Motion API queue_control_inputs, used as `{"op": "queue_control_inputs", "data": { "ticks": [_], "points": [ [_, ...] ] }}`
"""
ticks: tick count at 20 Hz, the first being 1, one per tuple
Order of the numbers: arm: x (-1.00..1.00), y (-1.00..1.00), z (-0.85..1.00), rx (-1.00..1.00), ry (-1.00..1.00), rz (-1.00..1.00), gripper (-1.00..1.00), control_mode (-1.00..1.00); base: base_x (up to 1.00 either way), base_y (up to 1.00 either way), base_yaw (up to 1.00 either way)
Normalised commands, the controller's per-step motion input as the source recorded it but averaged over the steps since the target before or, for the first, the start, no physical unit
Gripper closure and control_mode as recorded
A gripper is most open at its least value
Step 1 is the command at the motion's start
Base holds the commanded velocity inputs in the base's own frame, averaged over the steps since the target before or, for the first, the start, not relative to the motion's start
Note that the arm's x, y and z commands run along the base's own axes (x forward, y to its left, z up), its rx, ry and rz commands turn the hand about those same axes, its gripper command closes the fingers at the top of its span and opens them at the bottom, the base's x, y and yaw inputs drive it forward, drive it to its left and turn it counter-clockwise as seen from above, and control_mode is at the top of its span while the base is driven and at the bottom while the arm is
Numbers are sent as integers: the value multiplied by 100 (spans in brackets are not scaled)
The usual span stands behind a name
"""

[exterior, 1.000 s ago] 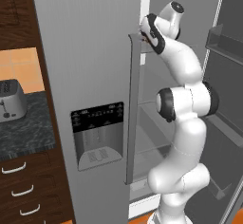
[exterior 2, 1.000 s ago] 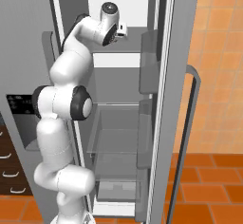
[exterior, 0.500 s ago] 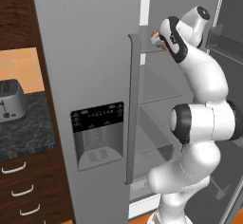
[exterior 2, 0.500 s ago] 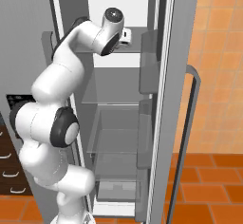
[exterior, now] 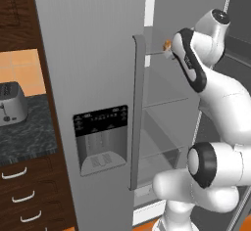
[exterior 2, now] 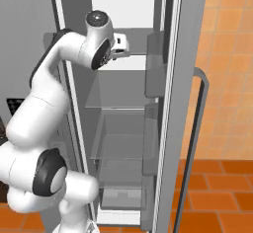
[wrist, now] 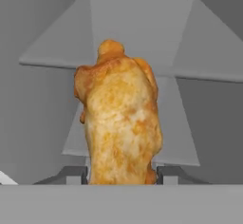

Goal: Place one avocado and one chicken drumstick in each tupperware on the nearby counter, to pack two identical lunches.

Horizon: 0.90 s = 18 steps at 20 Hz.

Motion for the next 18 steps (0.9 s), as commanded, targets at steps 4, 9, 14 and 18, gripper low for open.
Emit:
{"op": "queue_control_inputs", "data": {
  "ticks": [4, 9, 14, 18],
  "points": [
    [-100, 1, -52, -20, 17, 0, 100, -100, 0, 0, 0],
    [-100, 6, -99, -17, 25, 0, 100, -100, 0, 0, 0],
    [-100, 2, -55, -1, 9, 0, 100, -100, 0, 0, 0],
    [-100, 0, -21, 4, 5, 0, 100, -100, 0, 0, 0]
  ]
}}
